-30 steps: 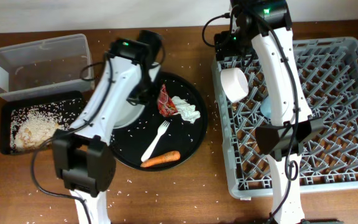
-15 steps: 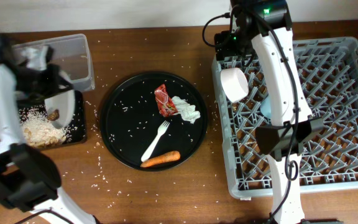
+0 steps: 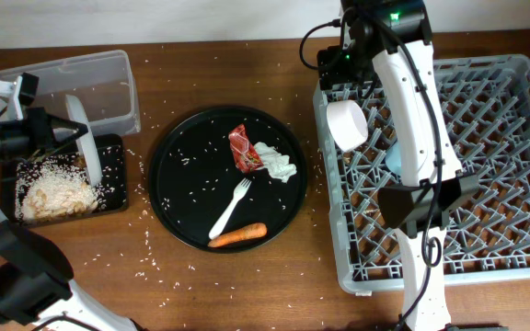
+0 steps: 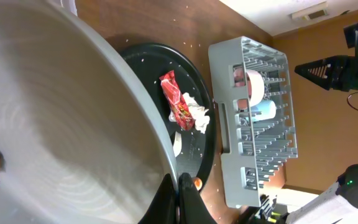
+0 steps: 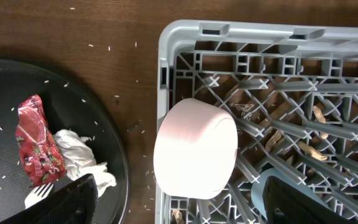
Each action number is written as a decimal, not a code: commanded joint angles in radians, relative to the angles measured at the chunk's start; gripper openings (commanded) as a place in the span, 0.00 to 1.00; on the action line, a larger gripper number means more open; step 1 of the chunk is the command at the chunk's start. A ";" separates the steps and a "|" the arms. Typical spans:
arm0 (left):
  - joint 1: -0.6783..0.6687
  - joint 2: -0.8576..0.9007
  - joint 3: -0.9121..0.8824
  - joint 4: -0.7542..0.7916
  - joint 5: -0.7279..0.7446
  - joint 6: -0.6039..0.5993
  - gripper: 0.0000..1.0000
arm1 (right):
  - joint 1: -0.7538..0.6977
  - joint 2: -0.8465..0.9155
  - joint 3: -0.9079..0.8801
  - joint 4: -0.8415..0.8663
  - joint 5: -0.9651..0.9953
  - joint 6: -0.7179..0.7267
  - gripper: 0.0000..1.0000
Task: Sort waste into correct bins and load items into the dishwasher rack
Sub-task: 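Tip the white plate over the black tray to scrape food off, then set the white plate back on the round tray with the left gripper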
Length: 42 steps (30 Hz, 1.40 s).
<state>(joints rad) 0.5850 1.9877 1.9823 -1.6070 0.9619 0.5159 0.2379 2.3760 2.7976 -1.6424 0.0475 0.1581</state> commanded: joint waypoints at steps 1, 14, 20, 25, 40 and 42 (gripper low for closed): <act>0.004 -0.020 0.014 0.010 0.036 0.028 0.01 | -0.003 -0.011 0.000 -0.002 -0.014 0.007 0.84; 0.086 -0.020 0.014 -0.014 0.082 0.061 0.00 | -0.003 -0.011 0.000 -0.021 -0.013 0.006 0.84; -0.009 -0.021 0.016 -0.013 0.081 0.053 0.01 | -0.003 -0.011 0.000 -0.020 -0.013 0.006 0.84; -0.198 -0.021 0.017 0.046 0.028 0.003 0.01 | -0.004 -0.011 0.000 -0.021 -0.013 0.006 0.84; -0.815 -0.006 -0.094 0.349 -0.836 -0.411 0.00 | -0.003 -0.011 0.000 -0.027 -0.014 0.006 0.84; -0.864 -0.005 -0.179 0.414 -0.842 -0.409 0.00 | -0.004 -0.011 0.000 -0.026 -0.013 0.006 0.84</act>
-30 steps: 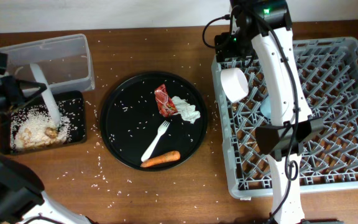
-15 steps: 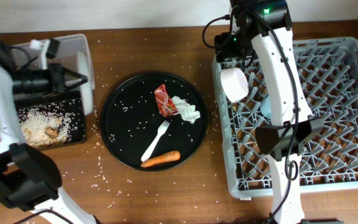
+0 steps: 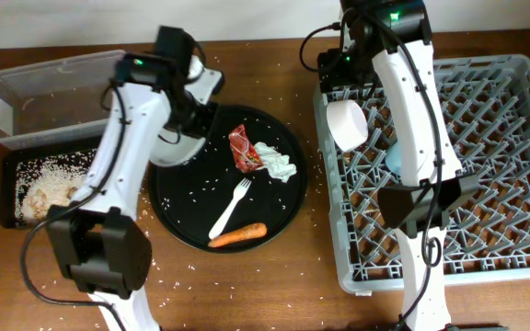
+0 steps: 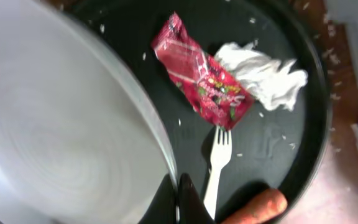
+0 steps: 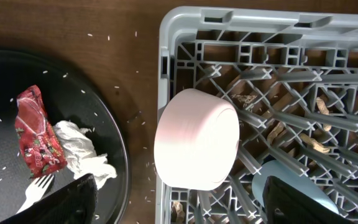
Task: Sort waste into correct bins and load items into the dishwasher rack
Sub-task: 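Set the white plate back on the round tray with the left gripper, then reach the right gripper to the white plate edge and grasp it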
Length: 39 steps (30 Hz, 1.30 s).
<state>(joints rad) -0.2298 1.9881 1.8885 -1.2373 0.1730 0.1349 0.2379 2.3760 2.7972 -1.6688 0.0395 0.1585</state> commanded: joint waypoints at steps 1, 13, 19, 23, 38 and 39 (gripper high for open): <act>-0.072 -0.006 -0.111 0.060 -0.067 -0.026 0.00 | -0.003 -0.011 0.000 0.000 -0.005 0.006 0.84; -0.132 -0.006 -0.283 0.167 -0.109 -0.031 0.17 | -0.003 -0.011 0.000 -0.008 -0.006 0.006 0.84; -0.130 -0.006 -0.267 0.201 -0.109 -0.031 0.38 | -0.003 -0.011 0.000 -0.004 -0.044 0.006 0.85; -0.101 -0.008 -0.069 0.113 -0.109 -0.074 0.41 | 0.000 -0.011 0.000 0.012 -0.177 0.006 0.84; 0.193 -0.042 0.209 -0.021 -0.036 -0.097 0.70 | 0.269 0.056 -0.051 0.212 -0.201 0.006 0.82; 0.204 -0.039 0.208 -0.008 -0.036 -0.097 0.72 | 0.280 0.067 -0.060 0.224 -0.201 0.006 0.82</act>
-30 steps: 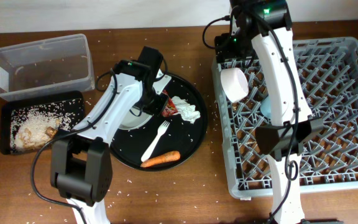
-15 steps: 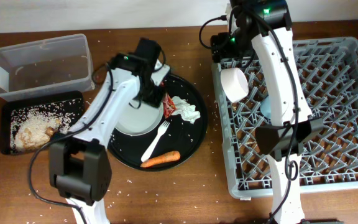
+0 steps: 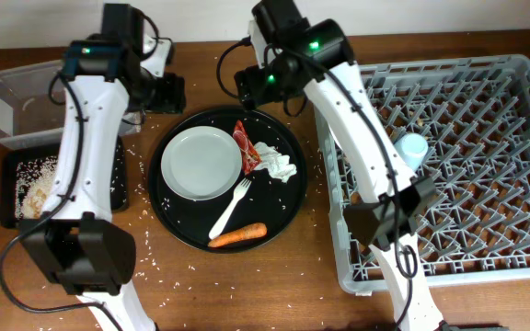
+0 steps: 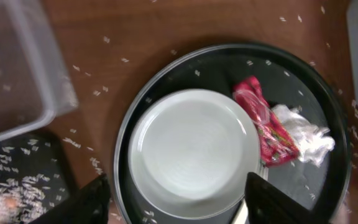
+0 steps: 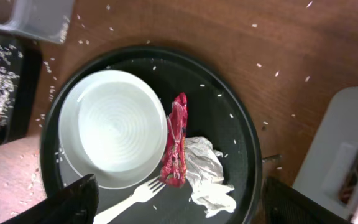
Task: Sort waste into correct bins and load items into the dishwasher rack
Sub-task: 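Reach the right gripper to the white plate edge and grasp it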
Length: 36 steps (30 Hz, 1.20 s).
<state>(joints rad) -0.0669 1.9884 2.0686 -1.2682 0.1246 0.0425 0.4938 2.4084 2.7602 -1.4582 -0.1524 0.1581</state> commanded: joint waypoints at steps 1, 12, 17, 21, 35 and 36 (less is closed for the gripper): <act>0.050 -0.034 0.028 0.034 0.013 -0.005 0.72 | 0.031 0.042 -0.034 0.031 -0.010 0.006 0.82; 0.055 -0.019 0.023 0.042 0.010 -0.005 0.72 | 0.047 0.050 -0.255 0.198 -0.102 0.072 0.72; 0.055 -0.019 0.023 0.045 0.010 -0.005 0.72 | 0.089 0.052 -0.397 0.278 -0.098 0.190 0.61; 0.055 -0.019 0.023 0.044 0.010 -0.005 0.73 | 0.089 0.052 -0.539 0.370 -0.098 0.245 0.54; 0.055 -0.019 0.023 0.035 0.010 -0.005 0.73 | 0.089 0.084 -0.663 0.511 -0.054 0.465 0.08; 0.055 -0.019 0.023 0.033 0.010 -0.005 0.73 | 0.089 0.084 -0.663 0.513 -0.054 0.465 0.04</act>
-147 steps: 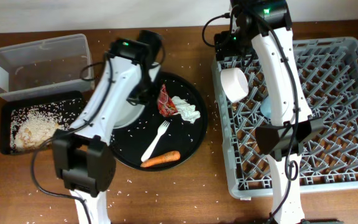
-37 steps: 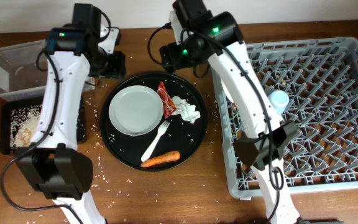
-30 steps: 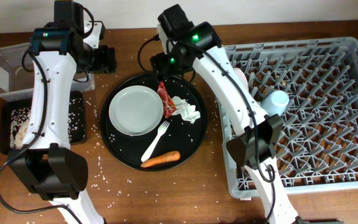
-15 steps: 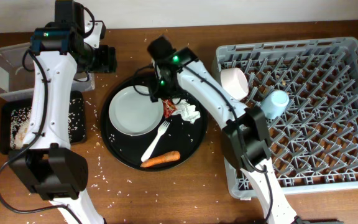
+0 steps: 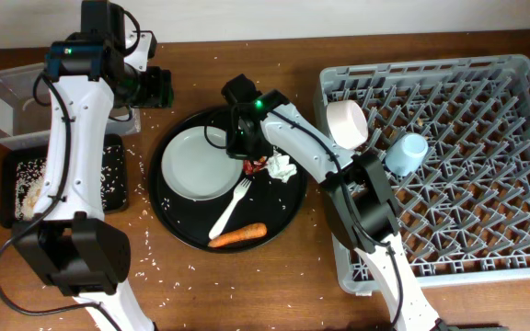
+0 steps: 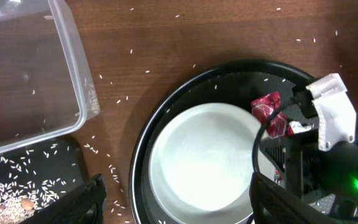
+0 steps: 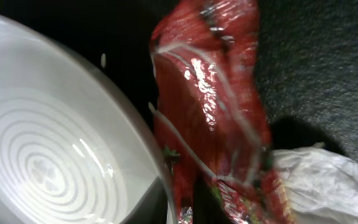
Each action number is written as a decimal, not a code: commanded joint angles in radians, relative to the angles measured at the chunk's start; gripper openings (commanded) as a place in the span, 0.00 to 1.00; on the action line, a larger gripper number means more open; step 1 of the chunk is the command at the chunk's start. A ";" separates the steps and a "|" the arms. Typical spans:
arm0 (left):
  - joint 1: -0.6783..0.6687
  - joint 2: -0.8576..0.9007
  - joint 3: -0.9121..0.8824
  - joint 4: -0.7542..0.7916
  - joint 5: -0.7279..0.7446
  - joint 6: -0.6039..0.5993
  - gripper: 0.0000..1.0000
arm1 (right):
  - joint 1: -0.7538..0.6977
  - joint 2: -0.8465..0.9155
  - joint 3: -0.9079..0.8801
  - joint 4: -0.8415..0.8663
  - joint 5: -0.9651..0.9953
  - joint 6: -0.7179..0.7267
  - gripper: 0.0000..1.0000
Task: Sort waste into correct bins and load items into the dishwasher rack
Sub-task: 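Reach the right gripper to the white plate edge and grasp it, then lift the white plate and stand it upright in the rack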
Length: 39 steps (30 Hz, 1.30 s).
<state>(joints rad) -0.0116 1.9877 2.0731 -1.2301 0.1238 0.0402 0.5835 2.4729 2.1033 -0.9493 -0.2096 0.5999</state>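
Note:
The white plate [image 5: 196, 164] lies on the left half of the black round tray [image 5: 288, 216]. My right gripper [image 5: 245, 150] is low on the plate's right rim. In the right wrist view its jaws [image 7: 182, 208] are nearly together across that rim, and the red wrapper [image 7: 216, 112] presses against it. A crumpled napkin [image 5: 282, 168], white fork [image 5: 231, 210] and carrot [image 5: 237, 235] lie on the tray. My left gripper [image 5: 157, 87] hangs open above the tray's upper left, with nothing between its fingers [image 6: 86, 199].
The grey dishwasher rack [image 5: 449, 267] on the right holds a pink bowl [image 5: 346, 124] and a pale blue cup [image 5: 405, 153]. A clear bin [image 5: 26, 97] and a black bin of rice [image 5: 40, 188] stand at the left. Rice grains litter the table.
My right gripper was wide open high above the tray. It is now low on the plate's right rim with its jaws closed in. My left gripper has drawn back slightly and stays open.
First my left gripper held the plate tilted over the rice bin, while my right hovered open over the rack. Then the left held the plate above the tray. Later the plate lay flat on the tray and the left was open. Now my right grips its rim.

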 commanded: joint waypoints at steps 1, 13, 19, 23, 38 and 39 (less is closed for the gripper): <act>0.000 -0.019 0.018 -0.005 0.011 -0.003 0.73 | -0.001 0.019 -0.006 0.004 0.003 0.023 0.04; 0.000 -0.019 0.018 0.004 0.010 -0.003 0.73 | -0.082 -0.188 0.085 -0.062 0.064 -0.156 0.04; 0.000 -0.019 0.018 0.038 0.011 -0.003 0.73 | -0.197 -0.433 0.160 -0.204 0.490 -0.333 0.04; 0.000 -0.019 0.018 0.042 0.010 -0.003 0.73 | -0.294 -0.526 0.160 -0.313 0.993 -0.364 0.04; 0.000 -0.019 0.018 0.061 0.010 -0.003 0.73 | -0.619 -0.424 0.127 -0.306 1.073 -0.581 0.04; 0.000 -0.019 0.018 0.067 0.010 -0.003 0.73 | -0.621 -0.414 0.126 -0.259 1.073 -0.620 0.04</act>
<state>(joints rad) -0.0116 1.9877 2.0731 -1.1736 0.1238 0.0402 -0.0360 2.0335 2.2349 -1.2903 0.8623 0.1127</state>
